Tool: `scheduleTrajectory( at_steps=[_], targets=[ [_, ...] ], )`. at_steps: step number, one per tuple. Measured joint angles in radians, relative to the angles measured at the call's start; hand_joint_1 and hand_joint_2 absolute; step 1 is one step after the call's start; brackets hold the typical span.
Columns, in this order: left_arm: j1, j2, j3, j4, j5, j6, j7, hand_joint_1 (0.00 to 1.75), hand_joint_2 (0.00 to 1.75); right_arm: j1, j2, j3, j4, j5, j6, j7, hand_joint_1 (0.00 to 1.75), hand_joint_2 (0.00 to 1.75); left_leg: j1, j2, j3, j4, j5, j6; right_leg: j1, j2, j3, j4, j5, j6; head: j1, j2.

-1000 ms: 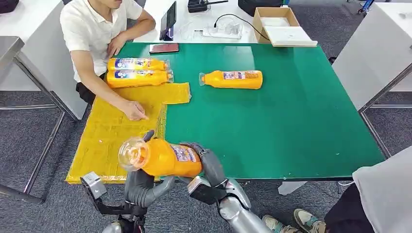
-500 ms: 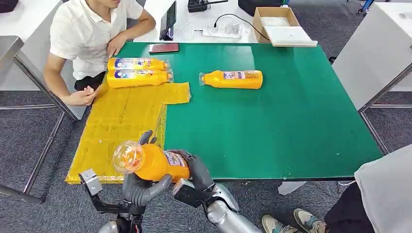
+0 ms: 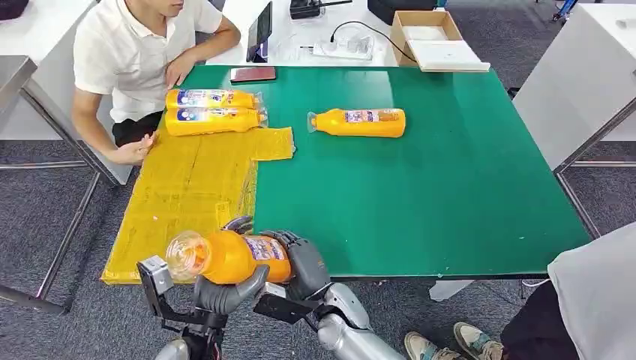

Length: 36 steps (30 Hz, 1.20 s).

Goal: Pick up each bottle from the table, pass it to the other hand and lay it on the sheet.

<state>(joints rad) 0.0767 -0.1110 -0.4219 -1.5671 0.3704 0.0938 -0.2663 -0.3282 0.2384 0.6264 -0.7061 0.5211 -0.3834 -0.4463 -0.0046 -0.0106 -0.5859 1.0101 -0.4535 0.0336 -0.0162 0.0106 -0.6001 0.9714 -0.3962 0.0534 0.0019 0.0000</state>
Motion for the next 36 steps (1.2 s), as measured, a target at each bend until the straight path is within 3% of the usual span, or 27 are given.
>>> scheduleTrajectory(
  at_steps=[5, 6, 7, 8, 9, 25, 36],
  targets=[
    [-0.007, 0.000, 0.001, 0.013, -0.001, 0.000, -0.002, 1.75, 1.75, 0.000, 0.000, 0.007, 0.004, 0.002, -0.006, 0.008, 1.75, 1.75, 0.000, 0.000, 0.000, 0.000, 0.000, 0.000, 0.000, 0.000, 0.000, 0.000, 0.000, 0.000, 0.000, 0.000],
    [-0.008, 0.000, 0.001, 0.015, -0.002, 0.001, -0.002, 1.75, 1.75, 0.000, 0.000, 0.007, 0.005, 0.002, -0.006, 0.008, 1.57, 1.75, 0.000, 0.000, 0.000, 0.000, 0.000, 0.000, 0.000, 0.000, 0.000, 0.000, 0.000, 0.000, 0.000, 0.000],
    [-0.008, 0.000, 0.001, 0.016, -0.003, 0.003, -0.002, 1.75, 1.75, 0.000, 0.000, 0.007, 0.006, 0.003, -0.007, 0.009, 0.17, 1.75, 0.000, 0.000, 0.000, 0.000, 0.000, 0.000, 0.000, 0.000, 0.000, 0.000, 0.000, 0.000, 0.000, 0.000],
    [-0.008, 0.000, 0.001, 0.017, -0.005, 0.005, -0.002, 1.75, 1.75, 0.000, 0.000, 0.009, 0.006, 0.004, -0.010, 0.009, 0.00, 1.75, 0.000, 0.000, 0.000, 0.000, 0.000, 0.000, 0.000, 0.000, 0.000, 0.000, 0.000, 0.000, 0.000, 0.000],
    [-0.008, 0.000, 0.001, 0.018, -0.007, 0.007, -0.002, 1.75, 1.75, 0.000, -0.001, 0.010, 0.008, 0.006, -0.011, 0.009, 0.00, 0.00, 0.000, 0.000, 0.000, 0.000, 0.000, 0.000, 0.000, 0.000, 0.000, 0.000, 0.000, 0.000, 0.000, 0.000],
    [-0.007, 0.008, 0.022, 0.024, 0.054, 0.021, 0.011, 1.75, 1.75, 0.052, 0.000, 0.050, -0.038, -0.040, -0.031, -0.110, 0.00, 0.00, 0.000, 0.000, -0.001, 0.000, 0.000, 0.000, 0.000, 0.000, -0.001, 0.000, 0.000, 0.000, 0.000, 0.000],
    [-0.039, 0.035, 0.287, 0.060, 0.083, 0.130, -0.002, 1.75, 1.75, 0.233, -0.070, 0.011, -0.171, -0.201, -0.145, -0.218, 0.00, 0.00, 0.001, 0.000, -0.001, 0.000, 0.000, 0.000, 0.001, 0.000, -0.001, 0.000, 0.000, 0.000, 0.000, 0.000]
  ],
)
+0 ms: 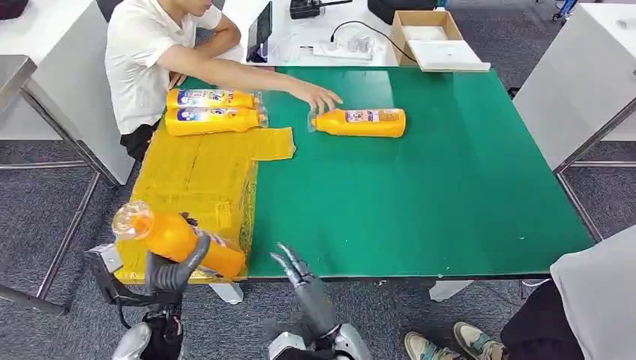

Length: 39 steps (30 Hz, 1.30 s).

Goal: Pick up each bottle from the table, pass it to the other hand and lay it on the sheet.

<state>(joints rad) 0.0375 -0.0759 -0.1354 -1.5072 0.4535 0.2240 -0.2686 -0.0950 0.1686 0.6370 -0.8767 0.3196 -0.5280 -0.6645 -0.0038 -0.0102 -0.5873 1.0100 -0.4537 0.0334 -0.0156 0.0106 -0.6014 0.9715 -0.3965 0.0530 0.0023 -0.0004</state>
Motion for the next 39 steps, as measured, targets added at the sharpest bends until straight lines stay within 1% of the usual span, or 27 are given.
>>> scheduleTrajectory(
  at_steps=[4, 8, 10, 13, 15, 16, 21, 23, 24, 26, 29, 33, 34, 35, 36, 37, 38, 39],
  targets=[
    [-0.002, 0.014, 0.040, -0.013, -0.131, 0.079, -0.030, 1.75, 1.75, 0.044, -0.018, -0.053, -0.026, -0.036, -0.053, -0.002, 0.00, 0.00, -0.001, 0.000, 0.000, 0.000, 0.000, 0.000, 0.000, 0.000, 0.000, 0.000, 0.000, 0.000, 0.000, 0.000],
    [-0.037, 0.047, 0.058, -0.001, -0.399, 0.210, -0.060, 1.75, 1.75, 0.062, -0.022, -0.083, -0.061, -0.045, -0.071, -0.002, 0.00, 0.00, 0.000, 0.000, 0.000, 0.000, 0.000, 0.000, 0.000, 0.000, -0.001, 0.000, 0.000, 0.000, 0.000, 0.000],
    [-0.071, 0.065, 0.058, 0.038, -0.627, 0.303, -0.052, 1.75, 1.75, 0.066, -0.021, -0.092, -0.075, -0.055, -0.070, -0.002, 0.00, 0.00, 0.000, 0.000, 0.000, 0.000, 0.001, -0.001, 0.000, 0.000, 0.000, 0.000, 0.000, 0.000, 0.000, 0.000],
    [-0.139, 0.084, 0.041, 0.148, -1.024, 0.385, 0.031, 1.75, 1.75, 0.066, -0.019, -0.099, -0.088, -0.066, -0.051, -0.002, 0.00, 0.00, 0.000, 0.000, 0.001, 0.000, 0.002, -0.002, 0.000, 0.000, 0.000, 0.000, 0.000, 0.000, 0.000, 0.000],
    [-0.193, 0.093, 0.009, 0.242, -1.267, 0.357, 0.111, 1.75, 1.75, 0.066, -0.015, -0.099, -0.100, -0.070, -0.036, -0.002, 0.00, 0.00, 0.000, -0.001, 0.001, 0.000, 0.002, -0.002, 0.000, 0.000, 0.001, 0.000, 0.000, 0.000, 0.000, 0.000],
    [-0.203, 0.096, 0.003, 0.265, -1.308, 0.350, 0.126, 1.75, 1.75, 0.066, -0.014, -0.099, -0.103, -0.071, -0.034, -0.002, 0.00, 0.00, 0.000, -0.001, 0.001, 0.000, 0.002, -0.002, 0.000, 0.000, 0.001, 0.001, 0.001, 0.000, 0.000, 0.000],
    [-0.208, 0.096, -0.002, 0.279, -1.330, 0.348, 0.132, 1.75, 1.75, 0.066, -0.013, -0.099, -0.104, -0.071, -0.033, -0.002, 0.00, 0.00, 0.000, 0.000, 0.001, 0.000, 0.002, -0.002, 0.000, 0.000, 0.001, 0.001, 0.001, 0.000, 0.000, 0.000],
    [-0.239, 0.099, -0.025, 0.358, -1.372, 0.342, 0.150, 1.75, 1.75, 0.067, -0.008, -0.099, -0.111, -0.072, -0.029, -0.002, 0.00, 0.00, 0.000, 0.002, 0.001, 0.000, 0.002, -0.002, 0.000, 0.001, -0.001, 0.001, 0.001, 0.000, 0.000, 0.000],
    [-0.303, 0.101, -0.061, 0.475, -1.469, 0.258, 0.213, 1.75, 1.75, 0.065, -0.001, -0.099, -0.114, -0.074, 0.006, -0.002, 0.00, 0.00, -0.001, 0.001, 0.000, 0.000, 0.002, -0.002, 0.000, 0.001, -0.001, 0.000, 0.001, 0.000, 0.000, 0.000],
    [-0.348, 0.101, -0.077, 0.552, -1.498, 0.223, 0.230, 1.75, 1.75, 0.062, 0.006, -0.099, -0.116, -0.074, 0.023, -0.002, 0.00, 0.00, -0.001, 0.000, 0.000, 0.000, 0.002, -0.002, 0.000, 0.000, 0.000, 0.001, 0.001, 0.000, 0.000, 0.000],
    [-0.403, 0.101, -0.094, 0.633, -1.511, 0.204, 0.234, 1.75, 1.75, 0.057, 0.011, -0.099, -0.116, -0.074, 0.031, -0.002, 0.00, 0.00, 0.000, 0.001, 0.002, 0.000, 0.002, -0.002, 0.000, 0.000, 0.000, 0.001, 0.001, 0.000, 0.000, 0.000],
    [-0.440, 0.098, -0.104, 0.694, -1.511, 0.202, 0.234, 1.75, 1.75, 0.055, 0.012, -0.099, -0.116, -0.074, 0.033, -0.002, 0.00, 0.00, 0.000, 0.000, 0.004, 0.000, 0.002, -0.002, 0.000, 0.000, 0.003, 0.001, 0.001, 0.000, 0.000, 0.000],
    [-0.446, 0.098, -0.106, 0.704, -1.509, 0.199, 0.234, 1.69, 1.75, 0.054, 0.013, -0.099, -0.116, -0.075, 0.035, -0.002, 0.00, 0.00, 0.000, 0.000, 0.004, 0.000, 0.002, -0.002, 0.000, 0.000, 0.004, 0.001, 0.001, 0.000, 0.000, 0.000],
    [-0.453, 0.096, -0.107, 0.714, -1.503, 0.190, 0.229, 1.31, 1.75, 0.054, 0.013, -0.099, -0.116, -0.078, 0.037, -0.002, 0.00, 0.00, 0.000, 0.000, 0.005, 0.000, 0.002, -0.002, 0.000, 0.000, 0.004, 0.001, 0.001, 0.000, 0.000, 0.000],
    [-0.460, 0.095, -0.107, 0.721, -1.497, 0.180, 0.223, 0.10, 1.75, 0.054, 0.013, -0.099, -0.116, -0.080, 0.043, -0.002, 0.00, 0.00, 0.000, 0.000, 0.006, 0.000, 0.002, -0.002, 0.000, 0.000, 0.005, 0.001, 0.001, -0.001, 0.000, 0.000],
    [-0.465, 0.094, -0.108, 0.729, -1.487, 0.170, 0.216, 0.09, 1.75, 0.054, 0.014, -0.099, -0.116, -0.083, 0.044, -0.002, 0.00, 0.00, 0.000, 0.000, 0.006, 0.000, 0.002, -0.002, 0.000, 0.000, 0.006, 0.001, 0.001, -0.001, 0.000, 0.000],
    [-0.469, 0.093, -0.108, 0.732, -1.479, 0.160, 0.208, 0.02, 1.75, 0.054, 0.014, -0.099, -0.116, -0.087, 0.044, -0.002, 0.00, 0.00, 0.000, 0.000, 0.007, 0.000, 0.002, -0.002, 0.000, 0.000, 0.006, 0.001, 0.001, -0.001, 0.000, 0.000],
    [-0.472, 0.093, -0.108, 0.735, -1.467, 0.149, 0.200, 0.00, 1.75, 0.054, 0.014, -0.099, -0.116, -0.091, 0.044, -0.002, 0.00, 0.00, 0.000, 0.000, 0.007, 0.000, 0.002, -0.002, 0.000, 0.000, 0.007, 0.001, 0.001, -0.001, 0.000, 0.000]
  ],
)
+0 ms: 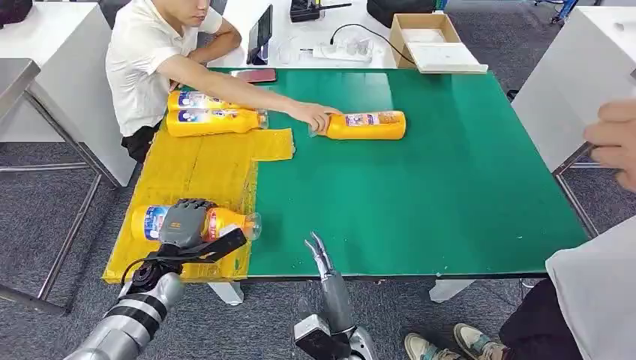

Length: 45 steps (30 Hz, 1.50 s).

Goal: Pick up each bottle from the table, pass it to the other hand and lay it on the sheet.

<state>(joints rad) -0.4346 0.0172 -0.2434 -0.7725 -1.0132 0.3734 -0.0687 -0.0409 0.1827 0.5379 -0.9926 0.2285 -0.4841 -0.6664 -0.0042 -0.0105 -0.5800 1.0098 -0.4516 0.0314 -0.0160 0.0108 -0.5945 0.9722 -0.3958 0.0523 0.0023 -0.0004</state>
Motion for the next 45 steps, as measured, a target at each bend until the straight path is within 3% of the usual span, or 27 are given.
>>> scheduleTrajectory(
  at_steps=[9, 16, 21, 27, 32, 36, 37, 42, 45],
  targets=[
    [0.038, -0.002, -0.011, -0.097, 0.305, -0.238, -0.128, 0.00, 1.75, -0.001, 0.000, 0.001, 0.003, -0.037, 0.000, 0.000, 0.00, 0.00, 0.000, -0.003, 0.001, 0.000, 0.000, 0.000, -0.001, 0.000, 0.002, 0.000, 0.000, 0.000, 0.000, 0.000],
    [0.089, -0.004, -0.025, -0.172, 0.347, -0.272, -0.154, 0.00, 1.75, -0.001, 0.000, 0.002, 0.004, -0.040, 0.000, 0.000, 0.00, 0.00, 0.000, -0.003, 0.000, 0.000, 0.000, 0.000, 0.000, 0.000, 0.000, 0.000, 0.000, 0.000, 0.000, 0.000],
    [0.159, 0.004, -0.044, -0.299, 0.556, -0.393, -0.241, 0.00, 1.75, -0.001, -0.001, 0.003, 0.005, -0.060, 0.000, 0.000, 0.00, 0.00, 0.000, -0.003, -0.002, 0.000, 0.000, 0.000, 0.000, 0.000, -0.002, 0.001, 0.000, 0.000, 0.000, 0.000],
    [0.219, 0.021, -0.093, -0.428, 0.648, -0.445, -0.249, 0.00, 1.75, -0.001, -0.001, 0.004, 0.008, -0.077, 0.000, 0.000, 0.00, 0.00, 0.000, -0.003, -0.005, 0.000, 0.000, 0.000, 0.000, 0.000, -0.004, 0.001, 0.000, 0.000, 0.000, 0.000],
    [0.251, 0.026, -0.112, -0.500, 0.682, -0.384, -0.292, 0.00, 1.75, -0.002, -0.002, 0.005, 0.011, -0.083, -0.007, 0.000, 0.00, 0.00, 0.000, -0.002, -0.005, 0.000, 0.000, 0.000, 0.000, 0.000, -0.005, 0.000, 0.000, 0.000, 0.000, 0.000],
    [0.315, -0.039, -0.095, -0.631, 0.849, -0.122, -0.417, 0.00, 1.75, 0.005, -0.008, 0.008, 0.008, -0.075, -0.062, 0.000, 0.00, 0.00, 0.000, -0.002, -0.006, 0.000, 0.000, 0.000, 0.000, 0.000, -0.005, 0.000, 0.000, 0.000, 0.000, 0.000],
    [0.330, -0.056, -0.089, -0.669, 0.895, -0.071, -0.432, 0.00, 1.75, 0.010, -0.013, 0.013, 0.002, -0.068, -0.084, 0.000, 0.00, 1.75, 0.000, -0.002, -0.006, 0.000, 0.000, 0.000, 0.000, 0.000, -0.005, 0.000, 0.000, 0.000, 0.000, 0.000],
    [0.375, -0.104, -0.087, -0.798, 1.000, -0.034, -0.450, 0.00, 1.75, 0.021, -0.032, 0.027, -0.019, -0.033, -0.134, 0.000, 0.00, 1.75, 0.000, -0.002, -0.006, 0.000, 0.000, 0.000, 0.000, 0.000, -0.006, 0.000, 0.000, 0.000, 0.000, 0.000],
    [0.407, -0.110, -0.087, -0.883, 1.156, -0.040, -0.477, 0.00, 1.75, 0.034, -0.058, 0.001, -0.060, 0.148, -0.150, 0.000, 0.00, 1.75, 0.000, 0.000, -0.006, 0.000, 0.000, 0.000, 0.000, 0.000, -0.006, 0.000, 0.000, 0.001, 0.000, 0.000]
  ],
)
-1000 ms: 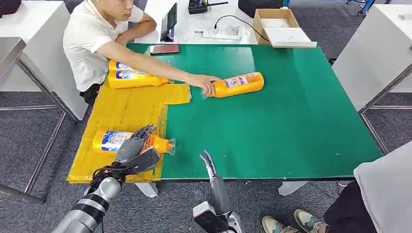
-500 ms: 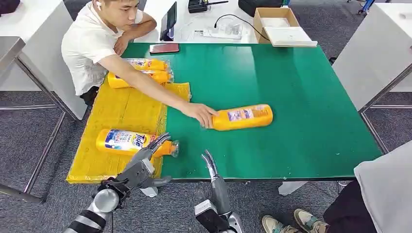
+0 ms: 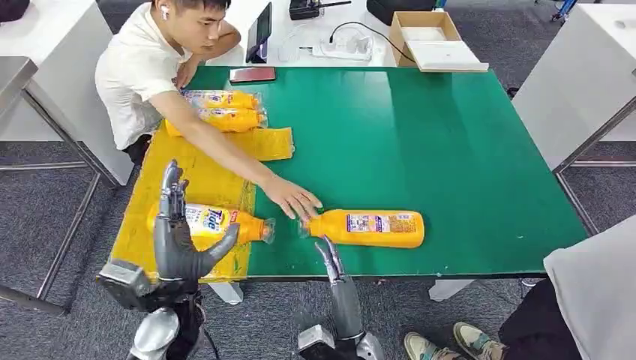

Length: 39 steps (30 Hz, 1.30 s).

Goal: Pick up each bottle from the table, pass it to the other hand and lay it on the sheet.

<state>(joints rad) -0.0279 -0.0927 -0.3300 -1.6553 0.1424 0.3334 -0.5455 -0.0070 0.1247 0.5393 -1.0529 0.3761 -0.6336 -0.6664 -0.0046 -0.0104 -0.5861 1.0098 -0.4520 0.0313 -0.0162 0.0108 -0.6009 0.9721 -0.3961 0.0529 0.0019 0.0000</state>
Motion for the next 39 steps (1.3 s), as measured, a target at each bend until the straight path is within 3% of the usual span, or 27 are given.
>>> scheduleTrajectory(
  at_steps=[3, 6, 13, 21, 24, 30, 39],
  targets=[
    [0.043, -0.001, 0.001, -0.098, 0.043, 0.000, -0.008, 0.00, 1.75, 0.018, -0.021, -0.127, -0.068, 0.317, -0.001, 0.013, 0.00, 1.75, 0.000, -0.001, 0.000, 0.000, 0.000, 0.000, 0.000, 0.000, 0.000, 0.000, 0.000, 0.000, 0.000, 0.000],
    [0.081, -0.001, 0.009, -0.158, 0.061, -0.015, -0.013, 0.00, 1.75, 0.017, -0.051, -0.263, -0.108, 0.534, -0.002, 0.068, 0.00, 1.75, 0.000, -0.001, 0.000, 0.000, 0.000, 0.000, 0.000, 0.000, 0.001, 0.000, 0.000, 0.000, 0.000, 0.000],
    [0.126, -0.001, 0.029, -0.194, 0.056, -0.057, -0.025, 0.00, 1.75, -0.076, -0.150, -0.500, -0.060, 0.684, -0.002, 0.192, 0.00, 1.75, -0.002, 0.000, 0.000, 0.000, 0.000, 0.001, -0.002, 0.000, 0.001, 0.000, 0.001, 0.001, 0.000, 0.000],
    [0.138, 0.000, 0.031, -0.205, 0.032, -0.071, -0.018, 0.00, 1.75, -0.152, -0.187, -0.549, 0.041, 0.718, -0.002, 0.272, 0.00, 1.75, -0.001, 0.000, 0.000, 0.000, 0.000, 0.000, 0.000, 0.000, 0.001, 0.000, 0.001, 0.001, 0.000, 0.000],
    [0.145, -0.001, 0.031, -0.205, 0.048, -0.071, -0.014, 0.00, 1.75, -0.181, -0.194, -0.547, 0.101, 0.666, -0.002, 0.294, 0.00, 1.75, 0.000, 0.000, 0.000, 0.000, 0.000, 0.000, 0.000, 0.000, 0.001, 0.000, 0.001, 0.001, 0.000, 0.000],
    [0.142, -0.006, 0.037, -0.220, 0.088, -0.081, -0.019, 0.00, 1.75, -0.261, -0.192, -0.525, 0.268, 0.565, 0.003, 0.245, 0.00, 1.75, -0.001, 0.000, 0.000, 0.000, 0.000, 0.001, -0.001, 0.000, 0.001, 0.000, 0.001, 0.001, 0.000, 0.000],
    [0.106, -0.012, 0.039, -0.220, 0.110, -0.082, -0.006, 0.00, 1.75, -0.358, -0.145, -0.437, 0.443, 0.596, 0.009, 0.251, 0.00, 1.75, 0.000, -0.001, 0.000, 0.000, 0.001, 0.000, 0.000, 0.000, 0.001, 0.000, 0.001, 0.001, 0.000, 0.000]
  ],
)
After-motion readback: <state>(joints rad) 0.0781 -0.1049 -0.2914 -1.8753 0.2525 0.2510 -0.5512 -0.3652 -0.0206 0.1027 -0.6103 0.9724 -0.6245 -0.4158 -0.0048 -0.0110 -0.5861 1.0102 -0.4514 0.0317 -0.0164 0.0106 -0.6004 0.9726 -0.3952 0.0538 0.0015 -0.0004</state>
